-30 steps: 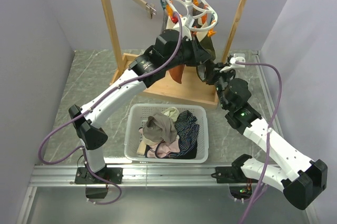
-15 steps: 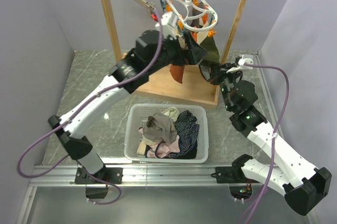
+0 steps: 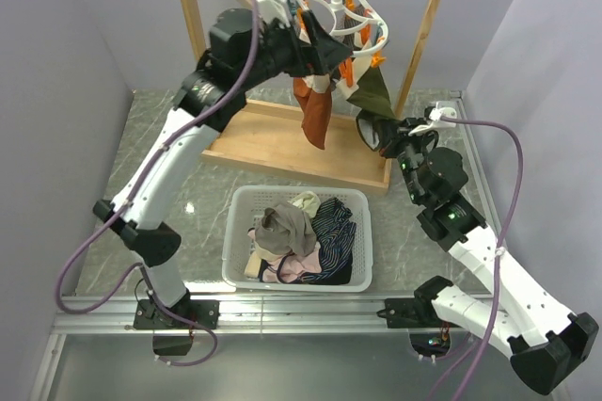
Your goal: Remove the underwear clipped to the hanger
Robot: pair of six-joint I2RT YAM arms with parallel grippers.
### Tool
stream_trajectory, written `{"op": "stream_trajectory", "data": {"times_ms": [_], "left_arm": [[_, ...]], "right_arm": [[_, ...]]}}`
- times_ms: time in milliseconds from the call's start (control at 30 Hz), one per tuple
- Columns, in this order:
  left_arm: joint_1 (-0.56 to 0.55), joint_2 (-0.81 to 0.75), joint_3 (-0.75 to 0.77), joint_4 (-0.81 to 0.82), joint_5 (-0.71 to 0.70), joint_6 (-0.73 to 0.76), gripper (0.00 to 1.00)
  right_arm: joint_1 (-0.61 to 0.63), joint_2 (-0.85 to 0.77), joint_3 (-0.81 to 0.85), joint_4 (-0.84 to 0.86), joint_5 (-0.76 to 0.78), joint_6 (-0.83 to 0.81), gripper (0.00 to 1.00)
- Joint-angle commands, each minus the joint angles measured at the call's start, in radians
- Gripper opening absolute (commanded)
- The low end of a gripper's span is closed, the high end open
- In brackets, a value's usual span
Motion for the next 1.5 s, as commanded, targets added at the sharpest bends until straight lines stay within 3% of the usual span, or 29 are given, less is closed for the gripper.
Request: {"op": "stream_trajectory", "data": {"times_ms": [0,233,600,867,1100,1300,1467], "left_arm": [[-0.010,0.023,0.036,-0.065,0.117,0.032,0.89],[-0.010,0.031,0.064,-0.161,0.002,0.060,0.88],[-0.078,0.113,0.121,-0.129,-0.027,0.060,0.87],[-0.085,0.153,0.171,-0.143,-0.164,0.092,0.83],[-0.084,0.096,0.050,-0.111,-0.193,0.109,0.81],[-0.088,0.162,0.111,-0.031,-0.173,0.106,0.76],[-0.093,0.164,0.089,0.053,-0.185,0.109,0.64]], "right_arm": [[-0.009,-0.038,0.052,-0.032,-0.039,0.001,0.00],[-0.009,-0.043,0.078,-0.058,-0.070,0.001,0.00],[-0.007,-0.030,0.088,-0.073,-0.104,-0.013,0.00],[-0.009,-0.043,0.084,-0.083,-0.117,-0.014,0.00],[-0.009,-0.035,0.081,-0.079,-0.127,-0.011,0.00],[-0.009,-0.038,0.075,-0.086,-0.140,-0.007,0.00],[-0.009,-0.041,0.069,-0.092,-0.151,-0.002,0.00]]}}
